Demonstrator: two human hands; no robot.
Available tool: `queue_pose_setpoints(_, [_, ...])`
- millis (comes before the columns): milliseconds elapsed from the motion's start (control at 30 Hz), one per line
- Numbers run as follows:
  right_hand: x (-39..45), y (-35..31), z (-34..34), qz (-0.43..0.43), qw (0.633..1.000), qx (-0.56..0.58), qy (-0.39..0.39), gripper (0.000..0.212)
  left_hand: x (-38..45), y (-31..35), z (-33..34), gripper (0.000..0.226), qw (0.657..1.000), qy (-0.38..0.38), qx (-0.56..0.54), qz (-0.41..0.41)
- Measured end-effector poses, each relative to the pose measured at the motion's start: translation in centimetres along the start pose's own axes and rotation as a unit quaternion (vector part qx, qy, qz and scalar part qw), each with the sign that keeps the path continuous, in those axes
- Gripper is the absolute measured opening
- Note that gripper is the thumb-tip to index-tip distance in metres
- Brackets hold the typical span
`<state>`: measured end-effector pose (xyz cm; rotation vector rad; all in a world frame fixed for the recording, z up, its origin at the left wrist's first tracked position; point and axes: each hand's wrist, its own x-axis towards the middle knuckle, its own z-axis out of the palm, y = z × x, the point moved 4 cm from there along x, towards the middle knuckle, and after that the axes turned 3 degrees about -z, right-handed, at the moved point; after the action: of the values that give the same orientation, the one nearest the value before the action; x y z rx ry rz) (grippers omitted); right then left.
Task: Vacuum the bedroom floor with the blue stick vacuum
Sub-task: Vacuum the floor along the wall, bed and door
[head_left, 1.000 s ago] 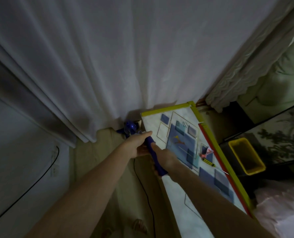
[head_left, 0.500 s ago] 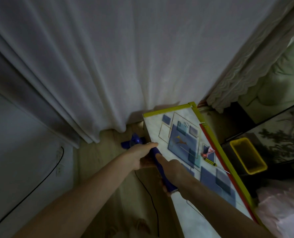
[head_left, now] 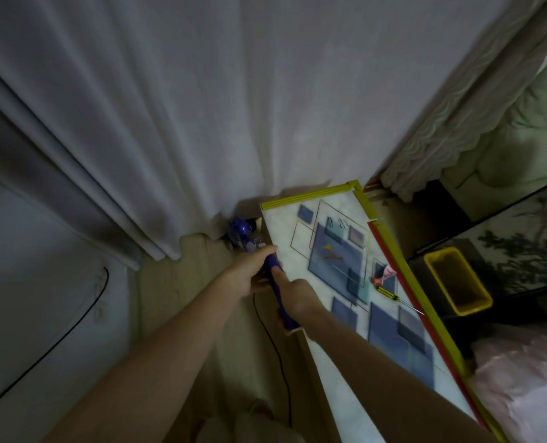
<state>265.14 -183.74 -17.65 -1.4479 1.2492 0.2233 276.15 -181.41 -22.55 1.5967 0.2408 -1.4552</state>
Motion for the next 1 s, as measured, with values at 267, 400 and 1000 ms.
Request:
queue_pose_setpoints(267, [-1.3,0.2,-1.1,-0.018,1.000,-0.012,-0.015,0.049,-1.1,-0.2,-0.2,0.026,0.999,-0.044,-0.009,-0.027])
queue_pose_setpoints(400, [0.2,-0.3,-2.0,-0.023,0.999,-0.024,0.002,0.050,-0.3,0.7,0.8,0.033,1.000,-0.030,0.004,-0.008])
queue_pose_setpoints(1000, [-4.1,3.0,-4.1,0.021,0.998,0.054,0.029,0.051,-1.9,-1.9,4.2,0.034,0.994,-0.064,0.082,0.008])
